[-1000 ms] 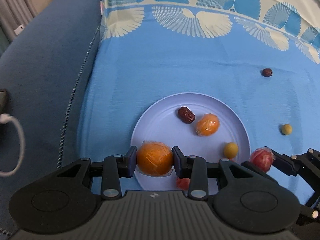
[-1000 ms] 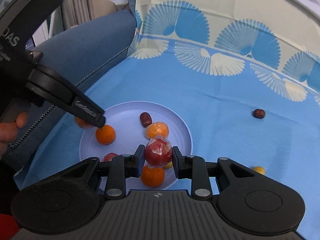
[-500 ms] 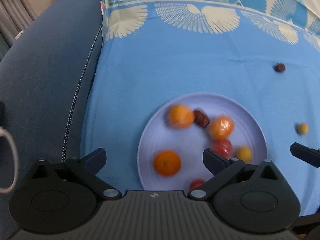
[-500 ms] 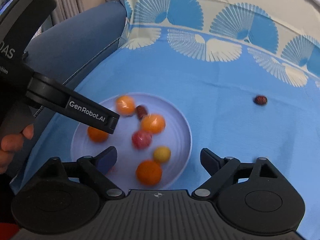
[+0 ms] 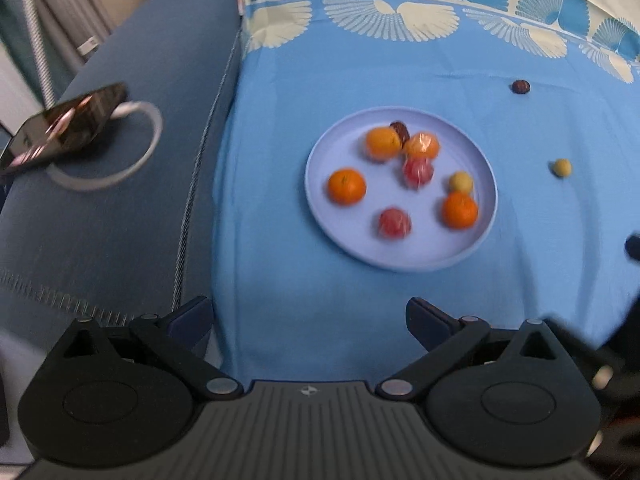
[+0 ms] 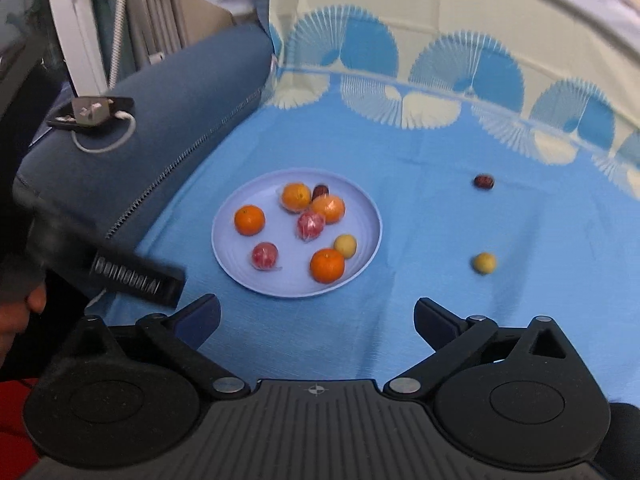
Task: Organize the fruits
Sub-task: 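Lift both open tools off the plate toward the last date and yellow fruit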
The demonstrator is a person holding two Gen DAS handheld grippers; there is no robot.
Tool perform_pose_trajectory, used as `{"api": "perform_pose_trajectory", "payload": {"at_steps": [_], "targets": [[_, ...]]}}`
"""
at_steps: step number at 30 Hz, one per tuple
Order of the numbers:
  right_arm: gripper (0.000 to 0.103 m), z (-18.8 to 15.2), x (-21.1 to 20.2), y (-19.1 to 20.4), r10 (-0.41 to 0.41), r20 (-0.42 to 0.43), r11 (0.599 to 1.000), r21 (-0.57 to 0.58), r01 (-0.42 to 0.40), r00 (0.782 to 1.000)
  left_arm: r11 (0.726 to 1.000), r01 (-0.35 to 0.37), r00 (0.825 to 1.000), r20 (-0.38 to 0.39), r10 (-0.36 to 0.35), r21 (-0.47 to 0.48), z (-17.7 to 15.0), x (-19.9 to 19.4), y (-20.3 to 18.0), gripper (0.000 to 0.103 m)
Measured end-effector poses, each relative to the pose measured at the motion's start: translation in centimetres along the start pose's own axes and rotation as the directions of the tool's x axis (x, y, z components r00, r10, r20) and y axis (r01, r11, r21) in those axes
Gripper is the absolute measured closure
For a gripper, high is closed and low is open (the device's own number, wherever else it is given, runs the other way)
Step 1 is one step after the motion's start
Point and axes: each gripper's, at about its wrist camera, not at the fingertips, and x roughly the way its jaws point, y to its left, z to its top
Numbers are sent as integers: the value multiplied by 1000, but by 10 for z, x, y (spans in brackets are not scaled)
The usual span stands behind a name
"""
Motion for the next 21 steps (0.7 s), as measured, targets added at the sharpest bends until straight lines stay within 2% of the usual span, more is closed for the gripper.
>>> {"api": "perform_pose_trajectory", "payload": {"at_steps": [6,13,21], "targets": [[1,-12,-29,6,8,55,1000,-16,-7,998,999,-3,999,34,4,-38,-31,-28,6,0],[1,-16,-51,10,6,114,1000,-27,-3,993,999,-4,997,75,7,-41,-39,-50,2,0],[1,-16,-57,11,0,130,1000,-26,3,992,1000,-6,996,94,8,-24,-39,-55,-3,0]]}}
